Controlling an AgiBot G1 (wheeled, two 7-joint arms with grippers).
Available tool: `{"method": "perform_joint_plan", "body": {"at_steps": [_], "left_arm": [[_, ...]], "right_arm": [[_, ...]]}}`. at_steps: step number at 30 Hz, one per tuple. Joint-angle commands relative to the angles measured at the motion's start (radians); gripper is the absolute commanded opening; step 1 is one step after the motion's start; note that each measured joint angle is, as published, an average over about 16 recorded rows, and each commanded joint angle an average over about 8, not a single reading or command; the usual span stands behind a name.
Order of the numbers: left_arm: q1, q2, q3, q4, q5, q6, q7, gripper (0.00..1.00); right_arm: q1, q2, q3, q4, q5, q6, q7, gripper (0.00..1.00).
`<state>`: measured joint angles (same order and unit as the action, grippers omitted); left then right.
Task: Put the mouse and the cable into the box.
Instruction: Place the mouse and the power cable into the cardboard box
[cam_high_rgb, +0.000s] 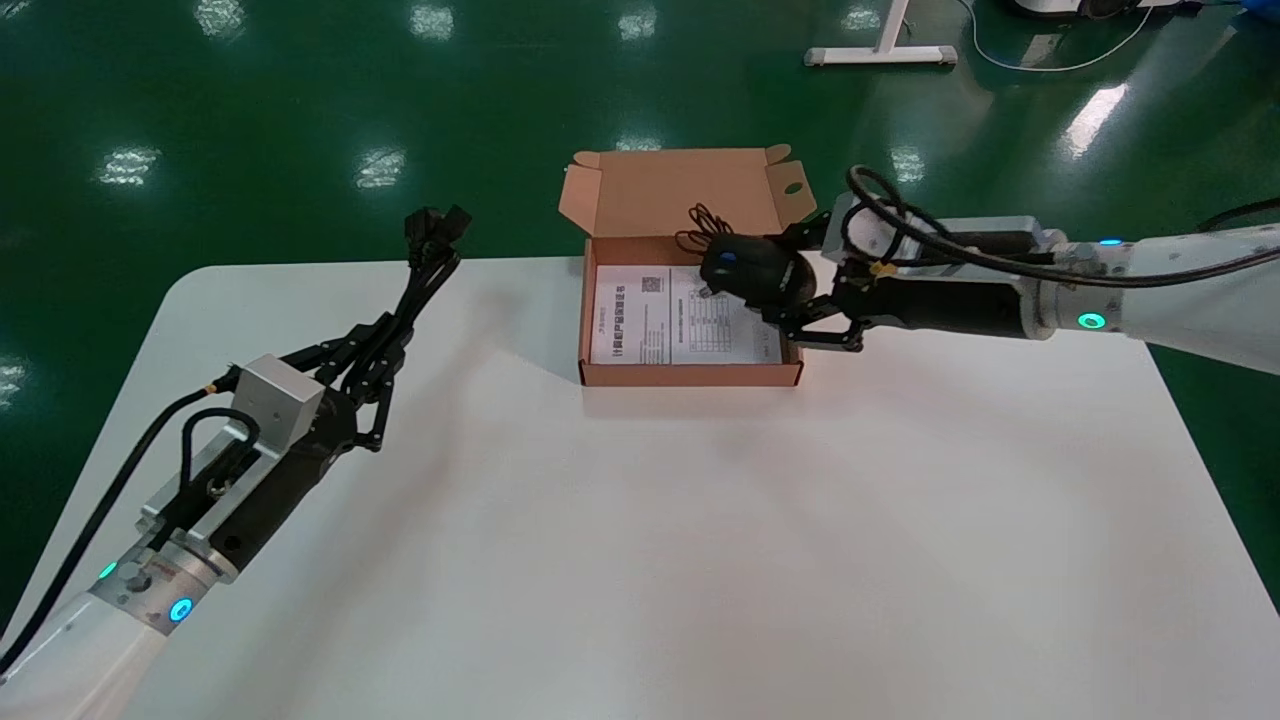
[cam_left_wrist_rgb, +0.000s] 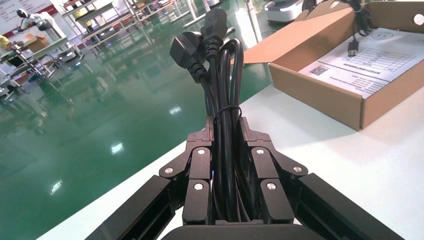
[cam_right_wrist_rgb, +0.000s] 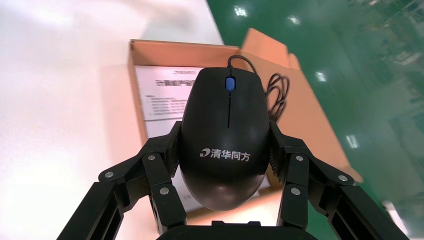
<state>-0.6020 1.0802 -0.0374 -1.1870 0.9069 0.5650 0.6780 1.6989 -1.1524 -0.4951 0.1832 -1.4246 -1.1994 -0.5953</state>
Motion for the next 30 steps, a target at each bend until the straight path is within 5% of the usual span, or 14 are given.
{"method": "perform_joint_plan", "body": {"at_steps": [1, 30], "left_arm": [[0.008, -0.002, -0.004, -0.003, -0.002, 0.001, 0.001, 0.00], [0.013, 0.004, 0.016, 0.016, 0.005, -0.003, -0.014, 0.00]], "right_arm": [[-0.001, -0.018, -0.001, -0.021, -0.001, 0.010, -0.016, 0.00], [0.005, -0.091, -0.022, -0.161, -0.031, 0.085, -0.131, 0.00]]}}
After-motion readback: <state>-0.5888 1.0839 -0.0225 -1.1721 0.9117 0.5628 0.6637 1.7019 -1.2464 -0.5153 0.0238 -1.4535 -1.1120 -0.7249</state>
